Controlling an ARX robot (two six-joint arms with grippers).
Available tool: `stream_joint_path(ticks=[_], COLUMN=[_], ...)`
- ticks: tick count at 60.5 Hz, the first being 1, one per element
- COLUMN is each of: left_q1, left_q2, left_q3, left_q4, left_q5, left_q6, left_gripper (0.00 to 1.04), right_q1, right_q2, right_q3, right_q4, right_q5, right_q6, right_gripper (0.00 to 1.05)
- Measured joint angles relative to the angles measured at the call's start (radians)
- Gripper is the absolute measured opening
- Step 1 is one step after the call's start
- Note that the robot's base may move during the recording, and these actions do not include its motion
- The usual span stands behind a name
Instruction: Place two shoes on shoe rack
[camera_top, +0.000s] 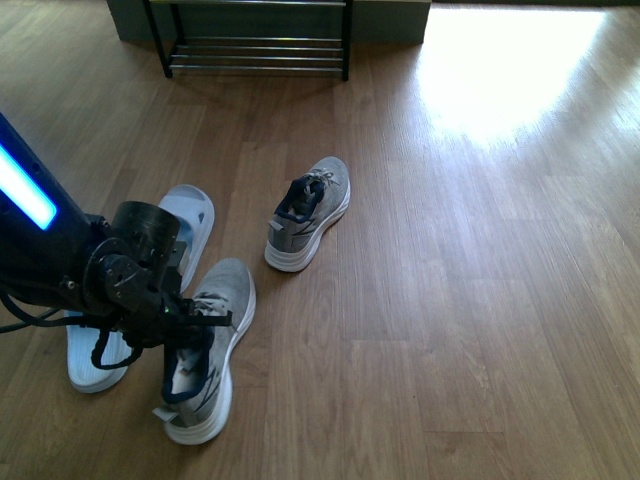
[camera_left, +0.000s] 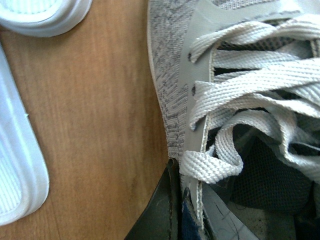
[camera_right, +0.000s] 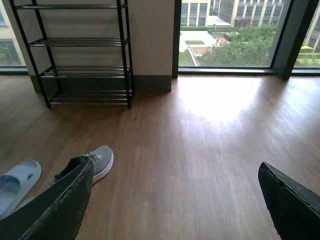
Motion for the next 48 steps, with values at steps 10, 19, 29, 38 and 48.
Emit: stream_joint_path(ticks=[10,19,29,38,48], left_q1=[0.021,0.03,0.036,0.028,-0.089], left_q2=[-0.135,-0.395,-0.897,-1.257,-1.68], left_q3=[-0.156,-0.349,-0.678,-0.889,-0.999], left_q4=[0.082,0.183,0.265,0.149,-0.094], left_q5=[-0.037,-0.085,-0.213,-0.342,-0.58], left_q6=[-0.017,-0.004,0.068,0.082,0.089], left_gripper=[0.01,0.01,0.01,0.01,0.01], right_q1=[0.0,0.0,0.0,0.0,0.0], right_q2=[0.0,0.0,0.0,0.0,0.0], right_q3=[0.0,0.0,0.0,0.0,0.0], right_q4=[0.0,0.0,0.0,0.0,0.0], right_q5=[0.0,0.0,0.0,0.0,0.0], right_q6=[0.0,0.0,0.0,0.0,0.0], right_gripper=[0.96,0.96,0.96,0.96,0.96])
